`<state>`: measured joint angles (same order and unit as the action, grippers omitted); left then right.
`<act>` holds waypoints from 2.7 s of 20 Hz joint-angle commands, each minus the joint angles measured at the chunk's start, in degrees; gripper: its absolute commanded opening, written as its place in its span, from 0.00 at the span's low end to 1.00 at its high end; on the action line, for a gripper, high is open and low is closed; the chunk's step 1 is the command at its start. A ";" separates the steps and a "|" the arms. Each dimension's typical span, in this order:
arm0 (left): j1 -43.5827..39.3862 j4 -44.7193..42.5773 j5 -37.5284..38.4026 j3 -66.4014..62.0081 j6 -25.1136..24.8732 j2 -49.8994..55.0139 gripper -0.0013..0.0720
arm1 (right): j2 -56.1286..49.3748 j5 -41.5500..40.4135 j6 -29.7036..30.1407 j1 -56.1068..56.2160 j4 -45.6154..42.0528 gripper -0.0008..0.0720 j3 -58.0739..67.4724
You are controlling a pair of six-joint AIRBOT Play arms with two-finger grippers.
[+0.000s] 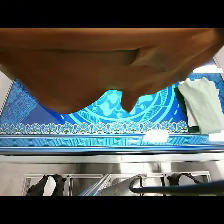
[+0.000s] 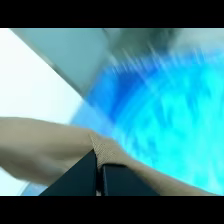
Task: Fold the shirts.
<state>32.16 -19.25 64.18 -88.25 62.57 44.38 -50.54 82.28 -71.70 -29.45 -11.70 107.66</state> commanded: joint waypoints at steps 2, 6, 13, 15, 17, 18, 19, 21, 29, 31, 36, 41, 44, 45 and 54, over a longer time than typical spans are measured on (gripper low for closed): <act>3.15 -5.35 -7.52 -4.94 3.80 -10.73 0.03 | -0.50 1.03 -3.34 -1.18 6.86 0.04 13.18; -4.79 -14.51 -2.27 -4.92 3.96 -5.11 0.03 | -1.62 2.67 -1.27 -1.16 4.17 0.04 8.37; -25.55 -35.23 -4.85 -4.92 3.96 22.58 0.03 | -12.83 -13.33 7.13 18.69 -19.76 0.04 -11.65; -28.79 -39.45 -9.64 -4.94 3.93 32.44 0.03 | -21.64 -20.46 7.52 21.18 -22.99 0.04 -11.67; -29.38 -40.28 -13.31 -4.98 3.93 41.46 0.03 | -29.24 -25.51 8.85 21.31 -21.16 0.04 -11.63; -29.07 -40.39 -15.08 -4.98 3.93 45.44 0.03 | -32.94 -26.80 9.68 21.05 -19.82 0.04 -11.19; -28.72 -40.46 -16.57 -5.01 3.91 48.63 0.03 | -36.33 -26.73 10.19 20.83 -18.73 0.04 -10.25; -27.63 -40.72 -18.53 -5.01 2.89 53.94 0.03 | -42.10 -26.08 10.23 20.35 -18.47 0.04 -8.22; -27.02 -46.40 -6.67 -17.73 0.52 70.58 0.03 | -46.80 -17.70 7.52 18.71 -35.10 0.04 -8.11; -27.08 -48.81 -2.12 -21.20 0.96 73.55 0.03 | -46.84 -17.73 6.78 18.71 -37.83 0.04 -8.44; -28.52 -48.85 2.40 -26.93 0.96 78.36 0.03 | -47.34 -17.75 6.84 18.88 -37.57 0.04 -8.44; -29.11 -48.78 5.38 -28.02 2.69 77.15 0.21 | -45.92 -17.35 7.15 18.80 -31.21 0.44 -7.98; -26.47 -48.74 8.35 -27.98 6.54 71.43 0.82 | -40.37 -13.07 7.37 17.25 -31.43 0.52 -7.34; -24.87 -48.72 9.90 -27.96 8.31 68.96 0.82 | -37.92 -10.43 7.21 15.93 -31.47 0.52 -7.37; -12.90 -48.11 18.45 11.93 8.76 48.61 0.81 | -10.86 -0.42 4.81 3.34 -34.80 0.51 -42.69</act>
<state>16.36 -67.48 82.87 -91.46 72.49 99.13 -70.65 80.79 -66.04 -22.59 -46.11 79.48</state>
